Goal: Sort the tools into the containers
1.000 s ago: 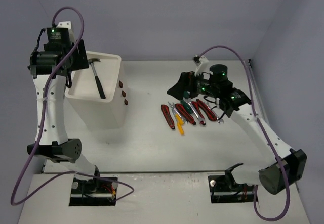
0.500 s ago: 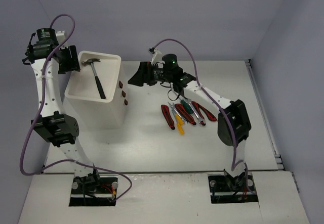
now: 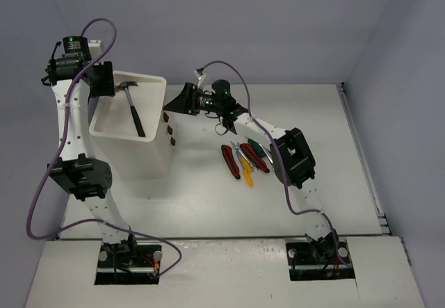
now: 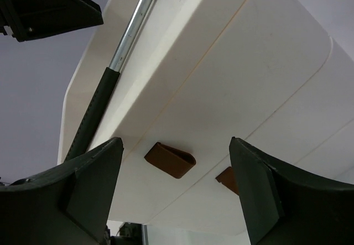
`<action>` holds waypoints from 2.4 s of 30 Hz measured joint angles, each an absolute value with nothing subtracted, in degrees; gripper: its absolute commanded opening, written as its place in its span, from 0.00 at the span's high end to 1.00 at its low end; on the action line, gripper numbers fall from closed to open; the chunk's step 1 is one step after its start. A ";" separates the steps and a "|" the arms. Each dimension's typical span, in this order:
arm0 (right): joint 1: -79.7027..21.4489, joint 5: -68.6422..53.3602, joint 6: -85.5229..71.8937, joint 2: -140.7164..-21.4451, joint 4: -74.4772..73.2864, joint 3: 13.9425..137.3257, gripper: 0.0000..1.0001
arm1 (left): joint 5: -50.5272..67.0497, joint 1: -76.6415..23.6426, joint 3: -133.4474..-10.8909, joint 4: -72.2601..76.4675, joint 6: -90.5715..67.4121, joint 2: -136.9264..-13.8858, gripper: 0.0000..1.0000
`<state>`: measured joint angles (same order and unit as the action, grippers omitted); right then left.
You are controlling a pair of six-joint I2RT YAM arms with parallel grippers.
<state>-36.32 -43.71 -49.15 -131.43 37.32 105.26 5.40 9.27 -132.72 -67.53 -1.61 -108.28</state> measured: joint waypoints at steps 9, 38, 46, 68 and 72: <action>-36.32 -45.92 -55.03 -132.76 44.95 105.05 0.30 | 1.11 6.80 -131.53 -67.38 -1.72 -109.48 0.53; -37.56 -49.06 -60.48 -133.77 55.13 100.85 0.53 | -0.03 7.53 -129.95 -66.94 -2.07 -111.20 1.00; -37.30 -49.15 -61.01 -134.96 56.08 100.84 0.90 | 0.20 7.57 -129.79 -66.83 -2.07 -111.10 1.00; -25.93 -52.58 -56.11 -120.54 55.08 81.50 1.00 | 1.77 8.03 -128.44 -65.87 -2.37 -110.24 1.00; -24.38 -52.96 -53.73 -117.91 52.88 78.63 1.00 | 2.07 8.05 -128.35 -65.84 -2.40 -110.16 1.00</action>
<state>-24.38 -52.96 -53.73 -117.91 52.88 78.63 2.07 8.05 -128.35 -65.84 -2.40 -110.16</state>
